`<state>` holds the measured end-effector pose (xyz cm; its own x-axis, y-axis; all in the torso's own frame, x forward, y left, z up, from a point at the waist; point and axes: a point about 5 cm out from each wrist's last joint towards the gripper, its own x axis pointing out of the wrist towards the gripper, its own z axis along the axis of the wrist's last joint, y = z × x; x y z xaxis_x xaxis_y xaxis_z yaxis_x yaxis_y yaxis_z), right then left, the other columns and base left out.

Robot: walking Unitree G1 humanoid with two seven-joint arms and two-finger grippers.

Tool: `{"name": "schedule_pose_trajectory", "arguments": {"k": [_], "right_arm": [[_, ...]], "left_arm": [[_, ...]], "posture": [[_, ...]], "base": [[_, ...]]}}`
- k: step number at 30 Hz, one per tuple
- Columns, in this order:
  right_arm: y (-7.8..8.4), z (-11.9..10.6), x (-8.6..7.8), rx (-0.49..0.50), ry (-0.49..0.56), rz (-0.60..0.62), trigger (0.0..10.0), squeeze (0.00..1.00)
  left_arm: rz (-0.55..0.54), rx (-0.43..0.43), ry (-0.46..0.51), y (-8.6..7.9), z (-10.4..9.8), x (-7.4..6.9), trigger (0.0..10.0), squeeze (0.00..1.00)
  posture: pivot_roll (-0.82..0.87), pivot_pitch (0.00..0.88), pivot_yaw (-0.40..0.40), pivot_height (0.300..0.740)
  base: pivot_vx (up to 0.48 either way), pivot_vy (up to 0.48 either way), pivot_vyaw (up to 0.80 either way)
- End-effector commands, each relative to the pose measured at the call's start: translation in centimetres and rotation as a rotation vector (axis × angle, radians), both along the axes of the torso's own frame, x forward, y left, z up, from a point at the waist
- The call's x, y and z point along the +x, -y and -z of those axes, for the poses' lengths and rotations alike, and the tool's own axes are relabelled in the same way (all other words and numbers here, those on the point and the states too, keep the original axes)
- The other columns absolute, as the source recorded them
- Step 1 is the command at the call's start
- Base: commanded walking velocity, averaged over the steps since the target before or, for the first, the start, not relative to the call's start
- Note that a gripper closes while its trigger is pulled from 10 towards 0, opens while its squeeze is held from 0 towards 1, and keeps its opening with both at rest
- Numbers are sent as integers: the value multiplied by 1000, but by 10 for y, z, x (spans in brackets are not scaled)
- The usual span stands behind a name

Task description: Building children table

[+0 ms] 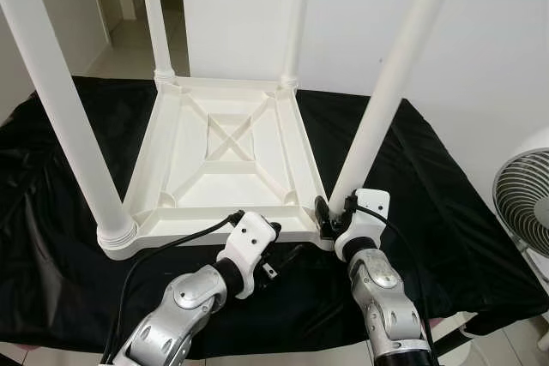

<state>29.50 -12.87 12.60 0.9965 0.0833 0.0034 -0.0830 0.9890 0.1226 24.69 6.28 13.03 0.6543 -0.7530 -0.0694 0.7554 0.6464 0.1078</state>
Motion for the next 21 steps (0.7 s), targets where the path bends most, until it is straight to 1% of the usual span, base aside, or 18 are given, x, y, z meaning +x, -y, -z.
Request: {"name": "schedule_pose_trajectory", "arguments": {"k": [1,2,3,4,5,6,7,8,9,12,13,14,15,16,17,18,20,21], "right_arm": [[2,-5,2,-1,13,-27,10000,1000],[2,-5,2,-1,13,-27,10000,1000],[4,-5,2,-13,10,-52,10000,1000],[5,-6,2,-44,14,-111,10000,1000],[5,-6,2,-44,14,-111,10000,1000],[7,-5,2,-52,3,-199,10000,90],[8,-4,2,-54,-6,-260,10000,90],[8,-4,2,-54,-6,-260,10000,90],[12,-5,2,-70,-1,-330,10000,0],[14,-5,3,-78,3,-369,10000,0],[18,-7,3,-121,21,-436,10000,0],[18,-7,3,-121,21,-436,10000,0],[21,-9,5,-169,39,-523,10000,0],[21,-9,5,-169,39,-523,10000,0],[24,-9,6,-199,49,-578,10000,0],[25,-8,10,-252,56,-638,10000,0],[24,-4,16,-303,50,-685,10000,0],[24,-4,16,-303,50,-685,10000,0]], "left_arm": [[62,11,-5,2,0,-3,10000,0],[62,11,-5,2,0,-3,10000,0],[61,10,-6,3,-1,-3,10000,0],[61,9,-5,3,-1,-3,10000,0],[61,9,-5,3,-1,-3,10000,0],[60,7,-5,3,-1,-3,10000,0],[60,5,-5,3,-1,-3,10000,0],[60,5,-5,3,-1,-3,10000,0],[61,6,-5,3,-1,-3,10000,0],[62,7,-4,3,-1,-3,10000,0],[64,8,-4,3,-1,-3,10000,0],[64,8,-4,3,-1,-3,10000,0],[75,11,-5,3,-1,-3,10000,0],[75,11,-5,3,-1,-3,10000,0],[83,13,-6,3,-1,-4,10000,0],[89,16,-3,3,-2,-4,10000,0],[92,19,0,3,-2,-3,10000,0],[92,19,0,3,-2,-3,10000,0]], "posture": [[15,29,-65,740],[15,29,-65,740],[18,27,-67,740],[18,27,-67,740],[18,27,-67,740],[17,23,-67,740],[17,23,-67,740],[17,23,-67,740],[18,19,-65,740],[18,19,-65,740],[14,15,-62,740],[14,15,-62,740],[9,12,-56,740],[9,12,-56,740],[9,12,-56,740],[11,7,-53,740],[15,4,-53,740],[15,4,-53,740]], "base": [[0,0,0],[0,0,0],[0,0,0],[0,0,0],[0,0,0],[0,0,0],[0,0,0],[0,0,0],[0,0,0],[0,0,0],[0,0,0],[0,0,0],[0,0,0],[0,0,0],[0,0,0],[0,0,0],[0,0,0],[0,0,0]]}}
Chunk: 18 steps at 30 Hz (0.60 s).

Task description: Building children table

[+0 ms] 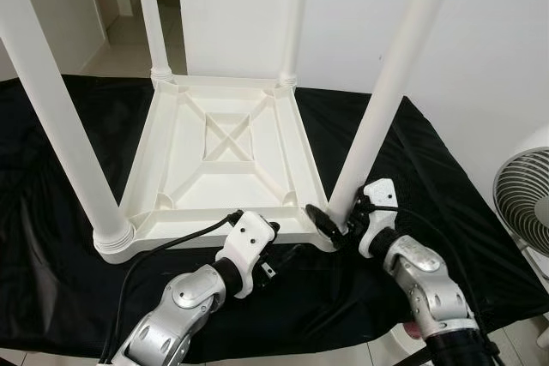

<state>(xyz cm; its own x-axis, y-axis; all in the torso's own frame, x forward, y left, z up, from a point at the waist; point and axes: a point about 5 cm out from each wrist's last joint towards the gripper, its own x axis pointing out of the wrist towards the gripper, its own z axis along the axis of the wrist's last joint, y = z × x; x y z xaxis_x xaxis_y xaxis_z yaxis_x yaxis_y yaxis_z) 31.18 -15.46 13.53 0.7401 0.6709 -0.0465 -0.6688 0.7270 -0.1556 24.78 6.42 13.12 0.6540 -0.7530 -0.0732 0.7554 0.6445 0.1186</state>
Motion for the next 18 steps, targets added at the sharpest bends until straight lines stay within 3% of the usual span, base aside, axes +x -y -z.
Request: {"name": "schedule_pose_trajectory", "arguments": {"k": [1,2,18], "right_arm": [[-4,9,3,-47,-23,-42,3843,0],[-5,10,5,-47,-31,-46,0,0],[-4,22,5,-10,-82,-107,0,0]], "left_arm": [[92,10,-5,5,-2,-3,10000,0],[92,10,-4,5,-2,-3,10000,0],[82,15,-13,2,-1,-8,10000,0]], "posture": [[23,4,-57,740],[23,4,-57,740],[39,14,-64,740]], "base": [[0,0,0],[0,0,0],[0,0,0]]}}
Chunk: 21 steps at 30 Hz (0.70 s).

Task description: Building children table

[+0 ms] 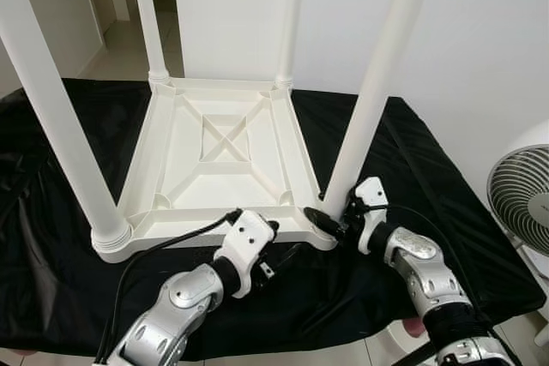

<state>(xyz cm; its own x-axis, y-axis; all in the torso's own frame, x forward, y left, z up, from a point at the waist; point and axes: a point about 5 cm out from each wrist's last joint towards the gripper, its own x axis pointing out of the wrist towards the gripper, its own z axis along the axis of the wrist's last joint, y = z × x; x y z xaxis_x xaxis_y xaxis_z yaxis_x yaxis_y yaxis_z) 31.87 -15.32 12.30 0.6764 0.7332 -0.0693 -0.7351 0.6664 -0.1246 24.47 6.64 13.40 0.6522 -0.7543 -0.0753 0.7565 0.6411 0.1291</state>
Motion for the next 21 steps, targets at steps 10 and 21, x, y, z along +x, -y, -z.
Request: {"name": "schedule_pose_trajectory", "arguments": {"k": [10,21], "right_arm": [[-16,12,-9,70,-31,188,0,0],[-40,6,-17,200,-49,656,0,0]], "left_arm": [[82,4,-23,6,2,-6,10000,0],[85,10,-15,8,1,-5,10000,0]], "posture": [[25,21,-66,740],[32,26,-78,740]], "base": [[0,0,0],[0,0,0]]}}
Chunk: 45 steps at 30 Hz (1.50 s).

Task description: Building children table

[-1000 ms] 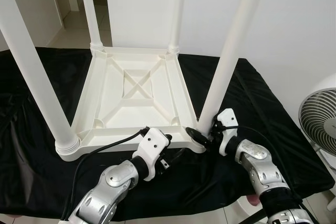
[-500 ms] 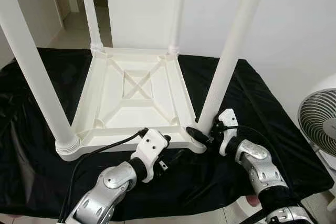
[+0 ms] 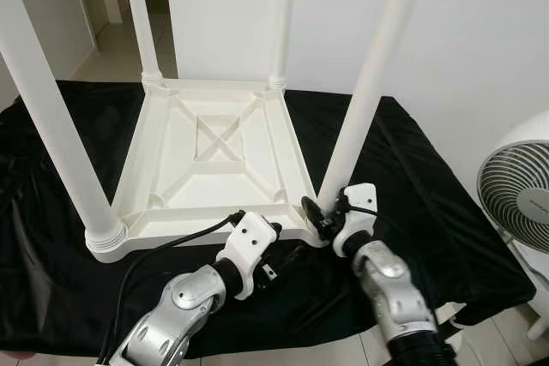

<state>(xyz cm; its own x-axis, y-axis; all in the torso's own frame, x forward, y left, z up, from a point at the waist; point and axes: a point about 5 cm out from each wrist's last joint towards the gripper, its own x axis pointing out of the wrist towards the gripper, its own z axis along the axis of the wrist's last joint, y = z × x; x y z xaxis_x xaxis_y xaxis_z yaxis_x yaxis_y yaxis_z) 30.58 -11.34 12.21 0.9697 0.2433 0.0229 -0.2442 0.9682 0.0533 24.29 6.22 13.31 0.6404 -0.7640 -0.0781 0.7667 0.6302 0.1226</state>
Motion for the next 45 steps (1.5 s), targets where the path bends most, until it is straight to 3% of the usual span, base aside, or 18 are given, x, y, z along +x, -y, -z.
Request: {"name": "schedule_pose_trajectory", "arguments": {"k": [1,4,6,8,16,17,18,20,28,29,30,34,43,44,45], "right_arm": [[0,5,-4,8,-43,70,0,0],[-16,4,-11,26,-53,71,0,0],[-16,4,-11,26,-53,71,0,0],[-5,4,-8,39,-79,104,0,0],[-5,4,-8,39,-79,104,0,0],[-7,1,-8,25,-69,43,10000,1000],[-7,1,-8,25,-69,43,10000,1000],[1,-7,-6,5,-26,-81,10000,1000],[23,-7,-4,-63,-45,-165,10000,1000],[31,-8,-4,-106,-33,-235,10000,784],[39,-9,-3,-148,-28,-309,10000,0],[50,-9,1,-221,-12,-423,10000,0],[43,-6,6,-244,-10,-559,10000,0],[39,-3,6,-247,-24,-599,0,0],[36,0,6,-247,-28,-622,0,0]], "left_arm": [[70,12,-8,4,1,-4,10000,0],[55,5,-9,3,0,-3,10000,0],[55,5,-9,3,0,-3,10000,0],[70,-1,-12,7,0,-4,10000,0],[70,-1,-12,7,0,-4,10000,0],[62,2,-7,6,0,-2,10000,0],[62,2,-7,6,0,-2,10000,0],[50,2,-4,4,-1,-1,10000,0],[50,0,-1,4,-2,0,10000,0],[50,1,0,4,-2,1,10000,0],[52,3,1,4,-2,1,10000,0],[57,7,3,3,-2,1,10000,0],[67,8,7,5,-3,2,10000,0],[69,8,8,5,-3,2,10000,0],[69,9,9,5,-3,1,10000,0]], "posture": [[32,26,-78,740],[31,25,-74,740],[31,25,-74,740],[23,23,-71,740],[23,23,-71,740],[18,15,-70,740],[18,15,-70,740],[17,14,-69,740],[18,12,-71,740],[16,10,-68,740],[14,6,-65,740],[12,3,-62,740],[21,0,-55,740],[21,0,-55,740],[21,0,-55,740]], "base": [[0,0,0],[0,0,0],[0,0,0],[0,0,0],[0,0,0],[0,0,0],[0,0,0],[0,0,0],[0,0,0],[0,0,0],[0,0,0],[0,0,0],[0,0,0],[0,0,0],[0,0,0]]}}
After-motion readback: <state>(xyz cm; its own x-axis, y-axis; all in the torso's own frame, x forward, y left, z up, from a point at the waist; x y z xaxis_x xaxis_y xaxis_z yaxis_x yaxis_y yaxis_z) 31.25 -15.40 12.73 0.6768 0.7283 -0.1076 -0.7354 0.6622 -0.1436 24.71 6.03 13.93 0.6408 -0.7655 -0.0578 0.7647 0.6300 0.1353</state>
